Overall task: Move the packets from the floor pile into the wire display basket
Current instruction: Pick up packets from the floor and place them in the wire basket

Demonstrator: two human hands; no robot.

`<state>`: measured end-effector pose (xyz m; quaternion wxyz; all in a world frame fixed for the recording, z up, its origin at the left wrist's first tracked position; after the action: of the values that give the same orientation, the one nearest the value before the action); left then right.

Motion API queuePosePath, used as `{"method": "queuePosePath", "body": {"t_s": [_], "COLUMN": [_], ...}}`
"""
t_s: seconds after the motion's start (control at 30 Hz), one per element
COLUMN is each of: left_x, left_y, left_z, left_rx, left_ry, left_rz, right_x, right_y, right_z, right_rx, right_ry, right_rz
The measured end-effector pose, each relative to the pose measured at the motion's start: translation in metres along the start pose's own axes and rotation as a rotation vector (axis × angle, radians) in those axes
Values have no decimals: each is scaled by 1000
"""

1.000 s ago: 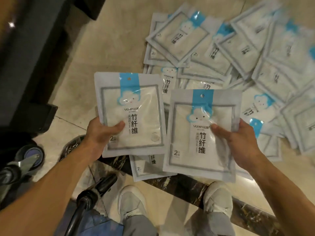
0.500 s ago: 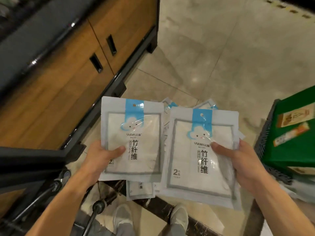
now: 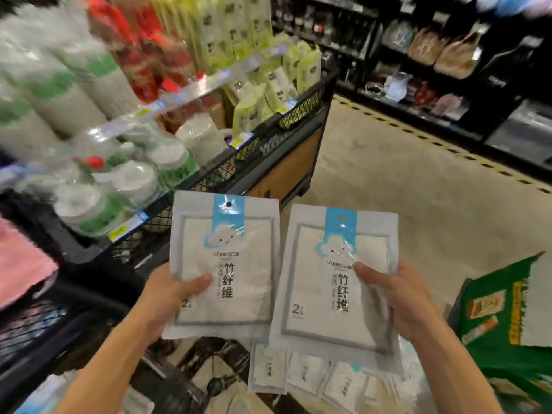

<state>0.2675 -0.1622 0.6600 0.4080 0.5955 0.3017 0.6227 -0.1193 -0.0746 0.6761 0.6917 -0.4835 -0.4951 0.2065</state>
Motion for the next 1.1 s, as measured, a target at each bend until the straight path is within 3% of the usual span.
{"method": "queuePosePath", "body": {"t_s": [0.23, 0.37, 0.83, 1.1], "left_x": [92, 145, 388, 451], "left_y": [31, 16, -158, -236], "left_z": [104, 152, 195, 232], "left_rx": [136, 208, 603, 688], "left_ry": [71, 206, 839, 984], "left_rz": [-69, -104, 38, 141], "right_x": [53, 81, 195, 251], "right_y": [-47, -57, 10, 70], "right_z": [-100, -154, -301, -358], "right_rx": [8, 33, 388, 514], "right_ry": [-216, -378, -978, -1090], "right_rz": [57, 49, -5, -33]}}
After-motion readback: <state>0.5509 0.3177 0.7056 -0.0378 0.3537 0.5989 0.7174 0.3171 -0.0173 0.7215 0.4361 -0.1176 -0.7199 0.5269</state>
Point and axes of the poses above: each hand's wrist, its own x-axis away from the middle knuckle, its own z-axis out of the back of the hand, y = z × x, the point moved 9 cm from there along -x, towards the middle knuckle, and after that the axes turned 1 degree about x, right-handed, at the moved point
